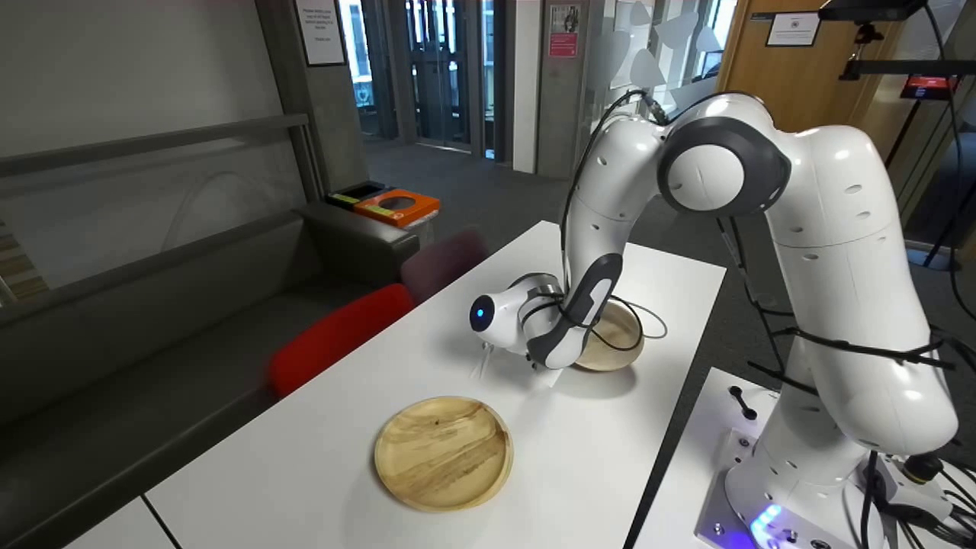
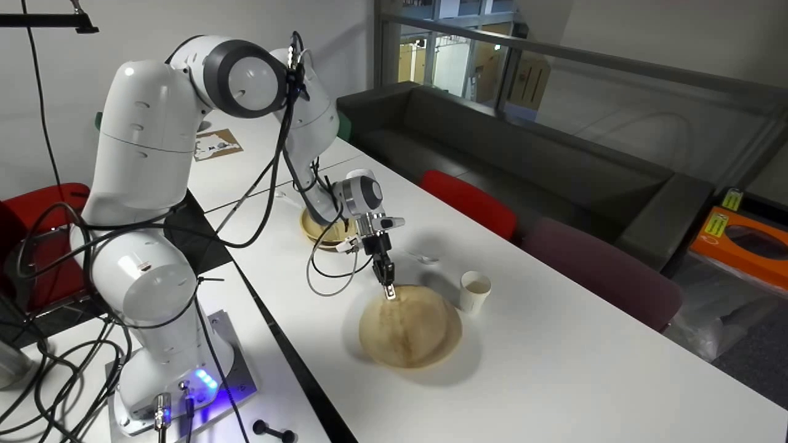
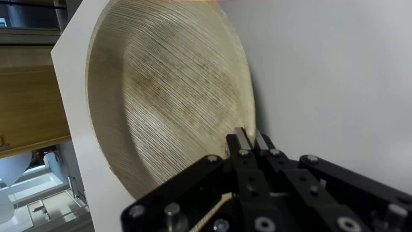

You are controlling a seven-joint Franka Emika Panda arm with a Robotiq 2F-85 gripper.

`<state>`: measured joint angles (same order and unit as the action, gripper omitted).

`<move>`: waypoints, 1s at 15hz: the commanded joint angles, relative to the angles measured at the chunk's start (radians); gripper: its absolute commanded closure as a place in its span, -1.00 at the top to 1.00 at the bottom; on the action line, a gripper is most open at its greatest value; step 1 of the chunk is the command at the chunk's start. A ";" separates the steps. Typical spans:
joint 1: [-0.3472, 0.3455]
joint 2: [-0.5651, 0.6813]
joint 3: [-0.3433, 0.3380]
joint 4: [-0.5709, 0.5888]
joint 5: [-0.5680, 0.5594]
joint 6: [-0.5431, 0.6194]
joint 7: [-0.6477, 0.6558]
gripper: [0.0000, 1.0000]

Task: Put the right plate on the left stacked plates

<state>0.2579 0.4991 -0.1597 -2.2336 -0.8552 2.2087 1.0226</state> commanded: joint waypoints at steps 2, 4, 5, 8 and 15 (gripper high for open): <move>-0.068 -0.132 0.074 -0.118 0.078 0.023 0.042 -0.97; -0.071 -0.198 0.084 -0.158 0.082 0.028 0.057 -0.97; -0.066 -0.255 0.089 -0.190 0.061 0.025 0.061 -0.97; -0.058 -0.396 0.122 -0.238 0.036 0.007 0.068 -0.97; -0.033 -0.591 0.303 -0.241 0.198 -0.016 -0.075 -0.97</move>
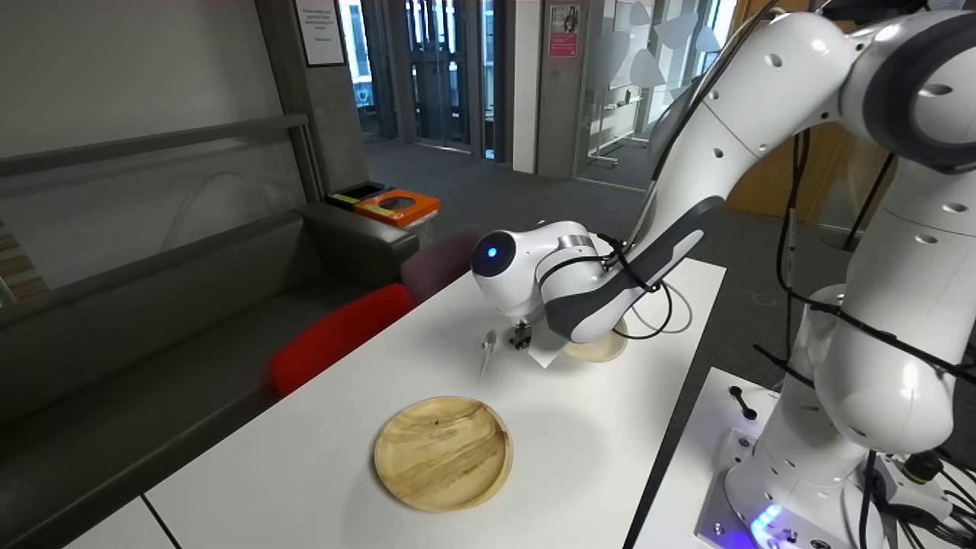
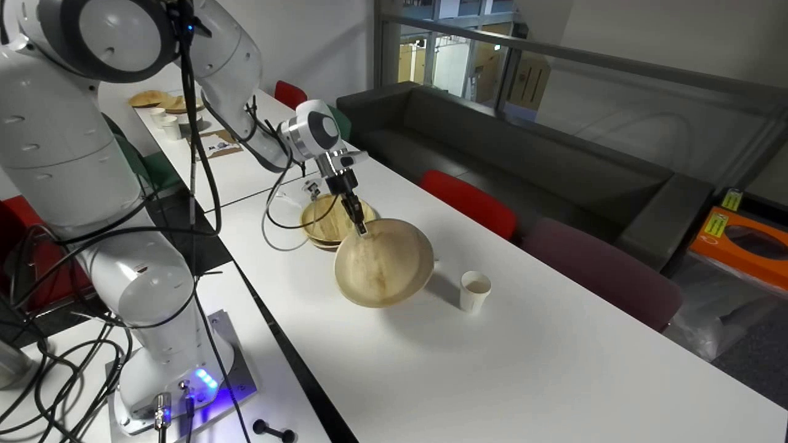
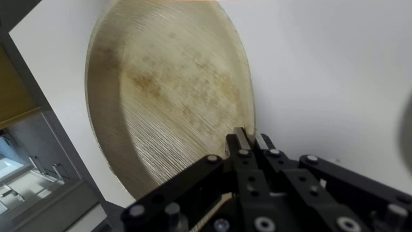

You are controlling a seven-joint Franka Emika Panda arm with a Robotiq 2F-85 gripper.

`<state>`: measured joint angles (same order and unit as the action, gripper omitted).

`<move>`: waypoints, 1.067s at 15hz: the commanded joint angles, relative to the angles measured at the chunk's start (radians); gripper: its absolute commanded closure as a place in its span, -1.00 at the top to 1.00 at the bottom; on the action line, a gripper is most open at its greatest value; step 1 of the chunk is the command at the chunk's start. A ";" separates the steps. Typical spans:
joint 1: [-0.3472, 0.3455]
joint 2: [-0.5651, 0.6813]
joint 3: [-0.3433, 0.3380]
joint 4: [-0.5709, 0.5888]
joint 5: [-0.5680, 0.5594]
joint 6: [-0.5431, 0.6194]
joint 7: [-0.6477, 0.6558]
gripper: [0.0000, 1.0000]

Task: Put the right plate on the left stacked plates

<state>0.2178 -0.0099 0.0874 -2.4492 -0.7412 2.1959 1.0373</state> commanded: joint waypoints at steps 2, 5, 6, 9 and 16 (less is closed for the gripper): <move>0.016 -0.083 0.091 -0.003 0.190 0.004 -0.184 -0.97; 0.031 -0.062 0.139 0.033 0.296 -0.018 -0.286 -0.97; 0.037 -0.057 0.156 0.040 0.297 -0.022 -0.297 -0.97; 0.054 -0.054 0.210 0.033 0.210 -0.015 -0.258 -0.97; 0.092 -0.023 0.263 0.023 0.147 0.001 -0.256 -0.89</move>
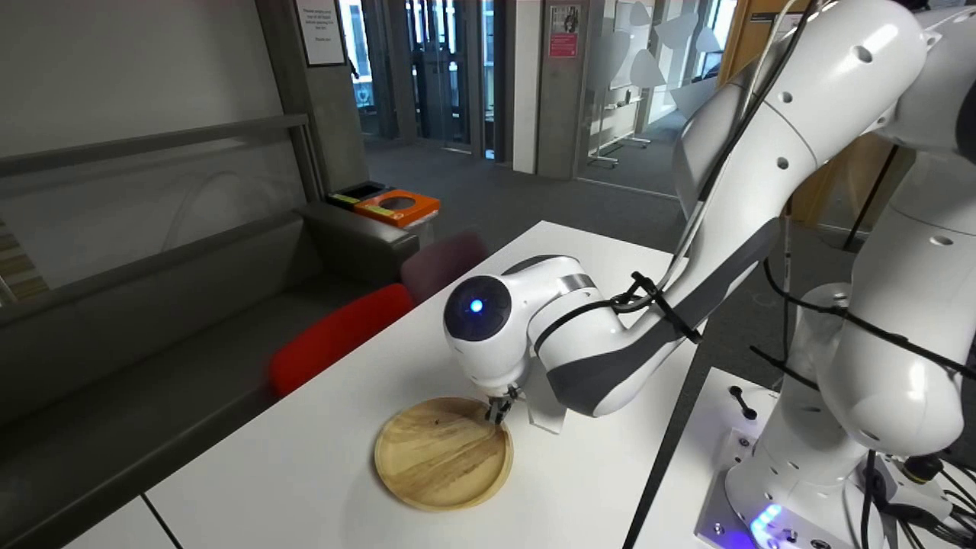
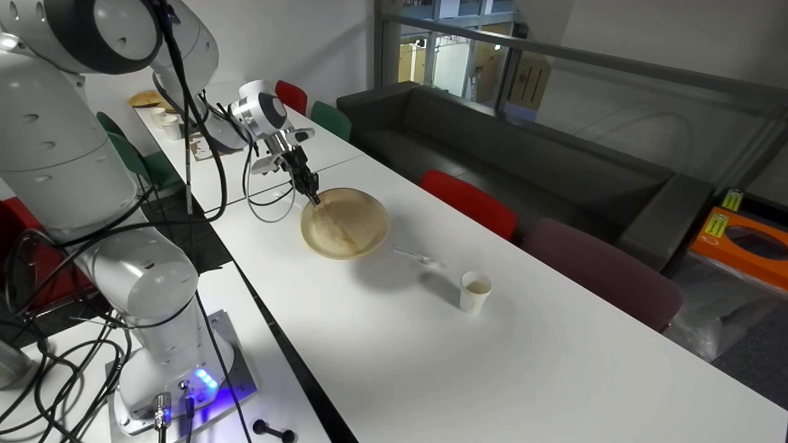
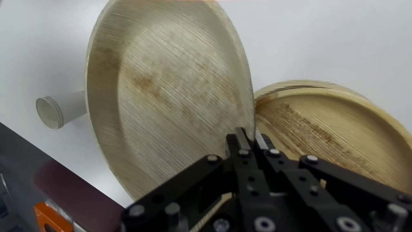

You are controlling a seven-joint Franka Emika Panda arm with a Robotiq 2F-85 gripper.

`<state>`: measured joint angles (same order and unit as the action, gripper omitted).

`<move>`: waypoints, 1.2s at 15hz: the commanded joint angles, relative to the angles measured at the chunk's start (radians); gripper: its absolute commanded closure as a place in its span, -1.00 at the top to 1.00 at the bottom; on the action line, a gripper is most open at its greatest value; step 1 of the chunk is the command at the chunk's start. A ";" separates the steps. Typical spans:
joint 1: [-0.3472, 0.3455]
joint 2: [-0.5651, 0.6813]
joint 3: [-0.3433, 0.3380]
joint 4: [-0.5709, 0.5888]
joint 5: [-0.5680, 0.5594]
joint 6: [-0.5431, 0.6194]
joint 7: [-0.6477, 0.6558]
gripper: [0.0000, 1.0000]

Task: Put the right plate on the left stacked plates

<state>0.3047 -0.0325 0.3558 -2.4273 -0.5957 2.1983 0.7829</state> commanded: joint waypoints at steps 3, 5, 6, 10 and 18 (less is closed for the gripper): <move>0.014 0.015 -0.003 0.001 -0.010 -0.001 -0.002 -0.89; 0.014 0.017 -0.003 0.001 -0.012 -0.001 -0.002 -0.89; 0.014 0.017 -0.003 0.001 -0.012 -0.001 -0.002 -0.89; 0.019 0.038 0.001 0.040 -0.032 -0.023 0.006 -0.97; 0.105 0.188 0.028 0.235 -0.112 -0.129 0.002 -0.97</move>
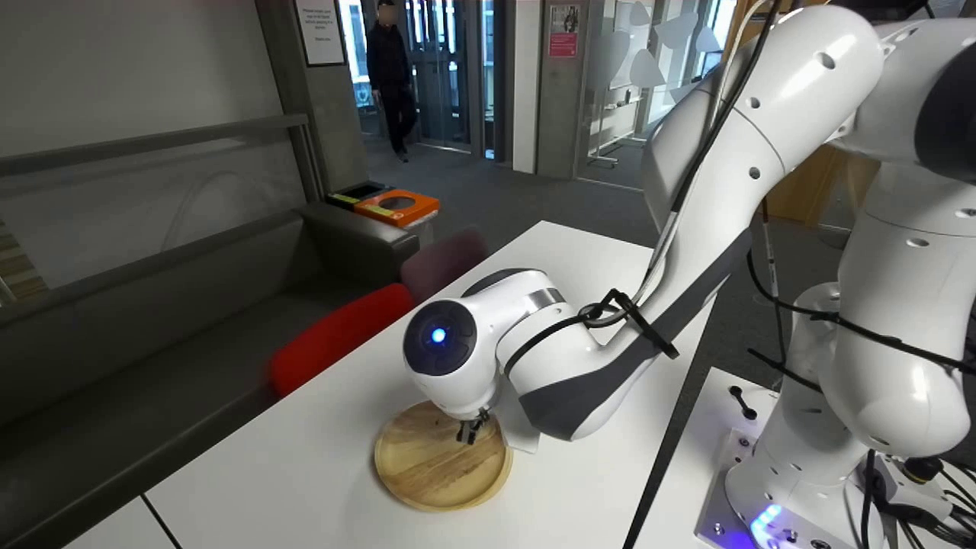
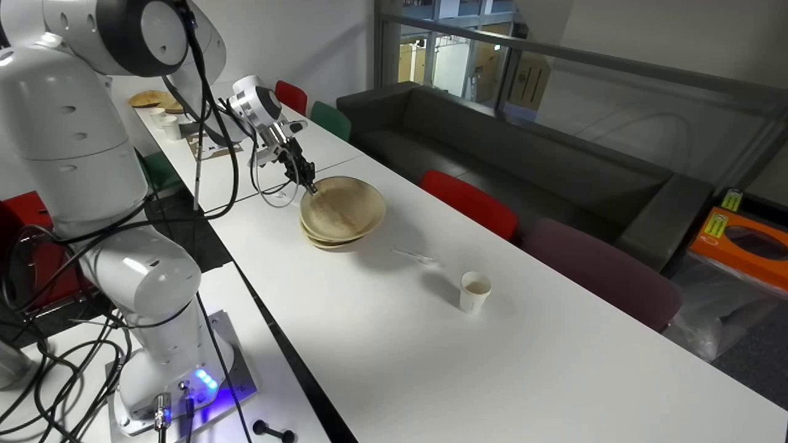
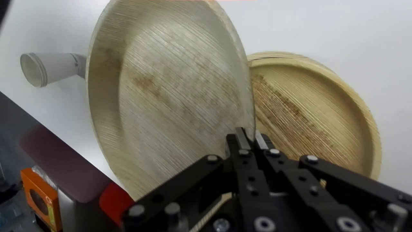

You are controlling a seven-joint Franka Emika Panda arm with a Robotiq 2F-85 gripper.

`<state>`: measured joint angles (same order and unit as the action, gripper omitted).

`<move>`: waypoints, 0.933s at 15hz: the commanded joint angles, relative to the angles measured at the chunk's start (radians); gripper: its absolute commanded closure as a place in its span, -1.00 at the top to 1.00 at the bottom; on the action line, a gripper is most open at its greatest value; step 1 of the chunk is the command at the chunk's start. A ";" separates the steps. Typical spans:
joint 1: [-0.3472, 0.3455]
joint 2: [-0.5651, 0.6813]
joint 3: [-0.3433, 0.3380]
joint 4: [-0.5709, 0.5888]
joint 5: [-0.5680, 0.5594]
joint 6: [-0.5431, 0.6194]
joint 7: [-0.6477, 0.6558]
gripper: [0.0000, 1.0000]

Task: Put the right plate on the left stacked plates

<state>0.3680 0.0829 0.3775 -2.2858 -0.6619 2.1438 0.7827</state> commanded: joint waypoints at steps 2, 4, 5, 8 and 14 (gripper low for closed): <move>0.077 0.123 0.004 0.144 -0.073 -0.109 -0.002 -0.97; 0.110 0.170 -0.001 0.187 -0.096 -0.138 -0.004 -0.97; 0.123 0.192 -0.005 0.206 -0.107 -0.147 -0.007 -0.97; 0.151 0.252 -0.017 0.254 -0.123 -0.162 -0.015 -0.97; 0.190 0.355 -0.046 0.327 -0.131 -0.157 -0.029 -0.97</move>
<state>0.5241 0.3961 0.3548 -2.0166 -0.7742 2.0297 0.7797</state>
